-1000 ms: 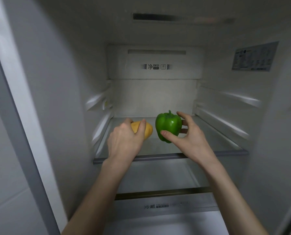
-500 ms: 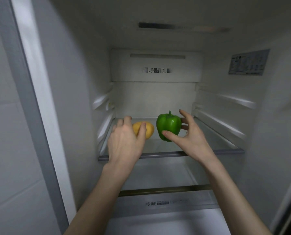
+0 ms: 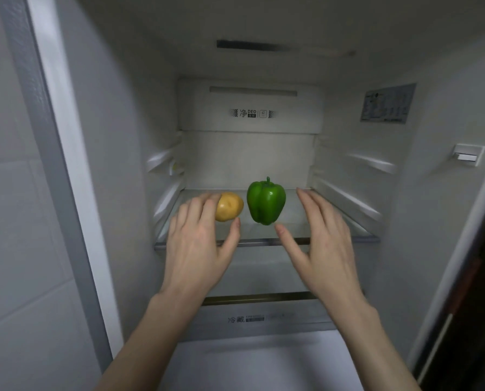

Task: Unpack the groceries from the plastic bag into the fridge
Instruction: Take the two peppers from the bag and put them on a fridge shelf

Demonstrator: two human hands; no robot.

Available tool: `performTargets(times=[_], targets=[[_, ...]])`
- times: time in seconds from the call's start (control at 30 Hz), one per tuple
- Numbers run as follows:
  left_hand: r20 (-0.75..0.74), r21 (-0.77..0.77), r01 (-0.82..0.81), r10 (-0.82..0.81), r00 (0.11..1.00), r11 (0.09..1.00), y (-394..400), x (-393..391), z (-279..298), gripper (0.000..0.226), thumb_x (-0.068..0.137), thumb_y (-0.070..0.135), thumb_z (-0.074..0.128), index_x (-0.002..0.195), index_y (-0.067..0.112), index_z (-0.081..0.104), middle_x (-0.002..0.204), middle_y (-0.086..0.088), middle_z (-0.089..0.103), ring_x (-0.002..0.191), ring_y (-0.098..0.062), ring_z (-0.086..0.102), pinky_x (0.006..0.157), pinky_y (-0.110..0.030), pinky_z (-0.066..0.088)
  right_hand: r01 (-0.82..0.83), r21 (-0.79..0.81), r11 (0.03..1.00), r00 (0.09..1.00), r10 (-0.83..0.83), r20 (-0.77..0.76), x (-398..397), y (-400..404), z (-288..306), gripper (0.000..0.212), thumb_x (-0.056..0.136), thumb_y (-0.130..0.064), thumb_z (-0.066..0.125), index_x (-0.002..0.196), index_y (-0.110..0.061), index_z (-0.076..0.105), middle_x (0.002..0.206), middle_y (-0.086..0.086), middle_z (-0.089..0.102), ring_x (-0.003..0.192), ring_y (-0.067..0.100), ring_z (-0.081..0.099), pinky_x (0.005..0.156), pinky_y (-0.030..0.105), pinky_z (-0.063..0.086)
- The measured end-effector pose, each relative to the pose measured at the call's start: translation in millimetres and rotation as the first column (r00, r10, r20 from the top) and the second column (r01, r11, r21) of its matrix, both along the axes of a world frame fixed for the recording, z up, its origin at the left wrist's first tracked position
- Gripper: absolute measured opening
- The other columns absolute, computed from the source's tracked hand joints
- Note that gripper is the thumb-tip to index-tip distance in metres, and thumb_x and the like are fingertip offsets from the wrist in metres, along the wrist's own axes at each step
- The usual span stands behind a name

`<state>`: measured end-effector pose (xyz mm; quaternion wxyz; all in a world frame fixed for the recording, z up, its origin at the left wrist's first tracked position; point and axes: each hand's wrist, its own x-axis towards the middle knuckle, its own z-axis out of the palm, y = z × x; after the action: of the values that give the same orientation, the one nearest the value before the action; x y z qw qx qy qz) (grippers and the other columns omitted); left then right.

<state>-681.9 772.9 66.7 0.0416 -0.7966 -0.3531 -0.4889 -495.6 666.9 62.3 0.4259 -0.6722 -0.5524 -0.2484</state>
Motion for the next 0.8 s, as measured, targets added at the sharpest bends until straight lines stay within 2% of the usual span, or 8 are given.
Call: performTargets(times=[0.1,0.27,0.6,0.7,0.8], targets=[[-0.021,0.017,-0.008,0.009,1.000,1.000,-21,0,-3,0.049,0.097,0.044,0.053,0.137,0.015,0.058,0.134,-0.002,0.061,0.122,-0.024,0.055,0.100,-0.039,0.045,0.070,0.002,0.998,0.976,-0.069,0.207,6,-20,-10,0.063,0.103,-0.050,0.053,0.154,-0.014,0.047,0.154,0.009,0.052,0.144,0.028,0.047,0.119,0.050,0.038],[-0.066,0.016,-0.036,0.037,0.997,0.999,-64,2,-9,0.052,0.098,0.044,0.053,0.141,0.015,0.056,0.137,-0.003,0.060,0.128,-0.025,0.055,0.106,-0.039,0.044,0.124,-0.065,0.990,0.949,-0.099,0.299,8,-52,-18,0.062,0.104,-0.053,0.048,0.154,-0.016,0.048,0.154,0.007,0.054,0.145,0.028,0.048,0.121,0.050,0.035],[-0.191,0.072,-0.162,0.173,0.966,0.984,-156,-14,-26,0.054,0.100,0.042,0.055,0.144,0.011,0.054,0.142,-0.007,0.058,0.138,-0.028,0.049,0.113,-0.044,0.042,0.087,-0.119,0.989,0.963,-0.052,0.265,4,-119,-33,0.067,0.104,-0.057,0.040,0.158,-0.016,0.042,0.158,0.008,0.050,0.149,0.027,0.043,0.125,0.049,0.031],[-0.197,0.093,-0.194,0.209,0.958,0.976,-187,-20,-30,0.054,0.100,0.042,0.056,0.144,0.011,0.054,0.143,-0.008,0.057,0.139,-0.029,0.049,0.112,-0.045,0.042,0.066,-0.132,0.989,0.967,-0.031,0.253,2,-141,-43,0.068,0.104,-0.057,0.039,0.157,-0.016,0.042,0.158,0.009,0.050,0.150,0.028,0.043,0.123,0.052,0.034],[-0.213,0.102,-0.232,0.249,0.945,0.967,-219,-26,-32,0.054,0.101,0.042,0.056,0.144,0.010,0.054,0.144,-0.009,0.057,0.139,-0.030,0.049,0.113,-0.045,0.041,0.059,-0.187,0.981,0.973,-0.015,0.229,-3,-167,-50,0.068,0.104,-0.058,0.039,0.159,-0.018,0.038,0.161,0.008,0.047,0.151,0.027,0.040,0.125,0.051,0.031]])
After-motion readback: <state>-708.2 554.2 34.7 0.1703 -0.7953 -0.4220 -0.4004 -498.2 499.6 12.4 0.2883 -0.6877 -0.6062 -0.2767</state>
